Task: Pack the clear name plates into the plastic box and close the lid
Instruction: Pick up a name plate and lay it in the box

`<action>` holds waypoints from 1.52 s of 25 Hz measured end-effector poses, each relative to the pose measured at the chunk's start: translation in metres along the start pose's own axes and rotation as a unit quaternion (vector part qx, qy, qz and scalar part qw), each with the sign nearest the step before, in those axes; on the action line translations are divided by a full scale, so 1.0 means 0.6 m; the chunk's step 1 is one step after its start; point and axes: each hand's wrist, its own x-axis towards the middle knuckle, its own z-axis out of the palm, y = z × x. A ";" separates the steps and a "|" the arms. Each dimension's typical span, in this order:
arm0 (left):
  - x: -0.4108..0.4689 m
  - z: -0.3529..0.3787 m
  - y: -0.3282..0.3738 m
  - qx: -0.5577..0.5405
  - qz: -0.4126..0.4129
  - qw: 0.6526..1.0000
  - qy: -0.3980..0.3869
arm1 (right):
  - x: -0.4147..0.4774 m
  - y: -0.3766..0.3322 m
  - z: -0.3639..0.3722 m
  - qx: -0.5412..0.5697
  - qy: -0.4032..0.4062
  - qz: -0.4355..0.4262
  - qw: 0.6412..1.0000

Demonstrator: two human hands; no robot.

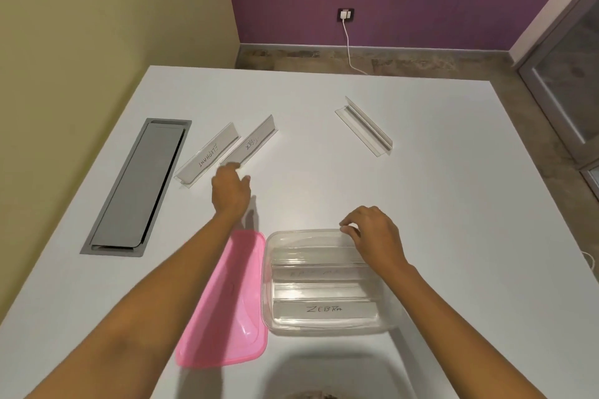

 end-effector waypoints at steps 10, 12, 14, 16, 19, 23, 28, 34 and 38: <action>0.140 0.044 -0.009 0.109 -0.078 0.991 -0.022 | 0.019 0.014 -0.003 0.012 -0.055 -0.009 0.998; 0.146 0.050 -0.019 0.098 -0.087 0.991 -0.007 | 0.021 0.017 -0.002 0.015 -0.068 -0.011 0.998; 0.148 0.054 -0.025 0.081 -0.090 0.993 0.007 | 0.023 0.018 -0.003 0.014 -0.073 -0.006 0.997; 0.146 0.052 -0.030 0.049 -0.090 0.995 0.013 | 0.023 0.017 -0.004 0.014 -0.076 -0.006 0.997; 0.129 0.043 -0.030 -0.080 -0.111 0.991 -0.005 | 0.018 0.015 -0.007 0.025 -0.069 -0.009 0.997; 0.055 0.025 -0.010 -0.241 -0.160 0.954 -0.076 | 0.009 0.004 -0.017 0.075 -0.031 0.009 0.997; -0.080 -0.005 0.032 -0.367 -0.159 0.900 -0.170 | 0.007 -0.032 -0.035 0.294 0.000 0.066 0.953; -0.219 -0.023 0.050 -0.410 -0.145 0.870 -0.234 | -0.009 -0.081 -0.058 0.460 -0.057 0.126 0.877; -0.273 -0.025 0.033 -0.402 -0.101 0.878 -0.240 | -0.043 -0.086 -0.060 0.505 -0.074 0.098 0.854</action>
